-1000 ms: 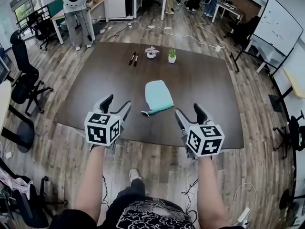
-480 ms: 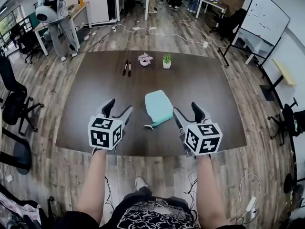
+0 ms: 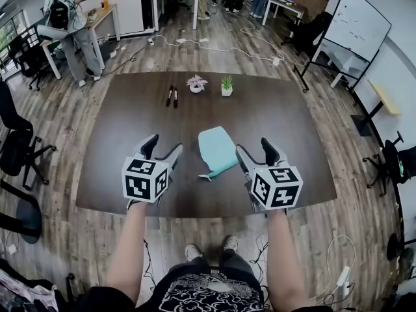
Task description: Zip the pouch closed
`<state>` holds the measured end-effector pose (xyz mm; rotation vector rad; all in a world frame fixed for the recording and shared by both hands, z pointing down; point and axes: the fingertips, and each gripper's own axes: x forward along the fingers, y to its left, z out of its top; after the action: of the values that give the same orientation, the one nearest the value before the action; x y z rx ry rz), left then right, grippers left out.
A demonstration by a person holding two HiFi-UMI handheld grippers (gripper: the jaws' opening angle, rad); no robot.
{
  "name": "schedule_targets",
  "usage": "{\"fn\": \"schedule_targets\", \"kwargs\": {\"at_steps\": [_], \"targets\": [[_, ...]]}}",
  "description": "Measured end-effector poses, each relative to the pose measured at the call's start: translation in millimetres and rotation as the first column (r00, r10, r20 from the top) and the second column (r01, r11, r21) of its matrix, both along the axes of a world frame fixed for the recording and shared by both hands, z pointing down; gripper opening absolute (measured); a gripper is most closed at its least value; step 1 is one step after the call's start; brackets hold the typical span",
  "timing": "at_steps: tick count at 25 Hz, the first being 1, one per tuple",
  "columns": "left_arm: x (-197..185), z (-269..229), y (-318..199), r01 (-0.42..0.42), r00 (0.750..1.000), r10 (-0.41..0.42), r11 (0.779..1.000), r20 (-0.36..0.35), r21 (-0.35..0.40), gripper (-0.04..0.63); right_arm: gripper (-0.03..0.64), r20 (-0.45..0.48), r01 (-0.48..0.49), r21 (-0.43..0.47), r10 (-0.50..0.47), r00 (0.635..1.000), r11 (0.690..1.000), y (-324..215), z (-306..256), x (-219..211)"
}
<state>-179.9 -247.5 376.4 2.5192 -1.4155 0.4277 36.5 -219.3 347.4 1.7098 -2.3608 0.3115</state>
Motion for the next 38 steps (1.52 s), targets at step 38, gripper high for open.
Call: {"fn": "schedule_targets", "kwargs": {"at_steps": [38], "targets": [[85,115,12,-0.307,0.931,0.329,0.94,0.16,-0.15,0.275,0.304,0.047,0.083,-0.152,-0.077,0.996,0.985,3,101,-15]]}}
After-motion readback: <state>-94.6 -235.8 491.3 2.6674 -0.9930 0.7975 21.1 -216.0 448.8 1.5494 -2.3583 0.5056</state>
